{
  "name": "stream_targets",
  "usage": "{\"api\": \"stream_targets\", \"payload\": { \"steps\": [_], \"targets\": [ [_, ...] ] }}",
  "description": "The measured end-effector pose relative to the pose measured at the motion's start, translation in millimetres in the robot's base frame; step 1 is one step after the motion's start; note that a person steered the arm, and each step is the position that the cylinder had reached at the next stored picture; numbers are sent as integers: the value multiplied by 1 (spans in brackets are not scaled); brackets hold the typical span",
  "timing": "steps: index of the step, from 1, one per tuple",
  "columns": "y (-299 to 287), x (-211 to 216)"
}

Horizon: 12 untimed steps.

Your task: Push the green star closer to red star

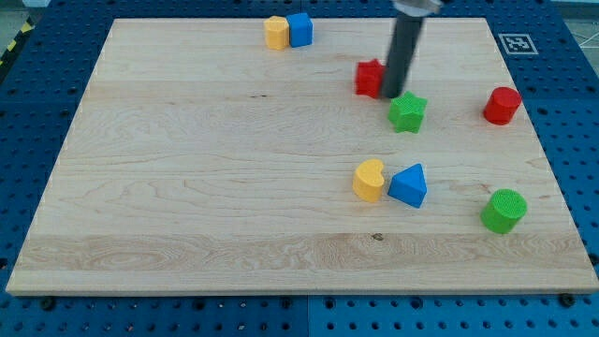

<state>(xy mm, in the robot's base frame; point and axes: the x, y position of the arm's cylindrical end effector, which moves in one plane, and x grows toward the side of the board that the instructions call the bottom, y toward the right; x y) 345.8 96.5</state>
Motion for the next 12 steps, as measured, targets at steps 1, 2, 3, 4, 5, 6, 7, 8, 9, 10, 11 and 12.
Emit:
{"api": "stream_targets", "payload": {
  "steps": [1, 2, 3, 4, 5, 6, 7, 8, 9, 10, 11, 12],
  "targets": [
    [-50, -32],
    [-97, -66],
    [-119, -83],
    [-104, -75],
    [-49, -55],
    [5, -45],
    [47, 2],
    [73, 36],
    [99, 46],
    [92, 80],
    [69, 88],
    [45, 69]
  ]
}}
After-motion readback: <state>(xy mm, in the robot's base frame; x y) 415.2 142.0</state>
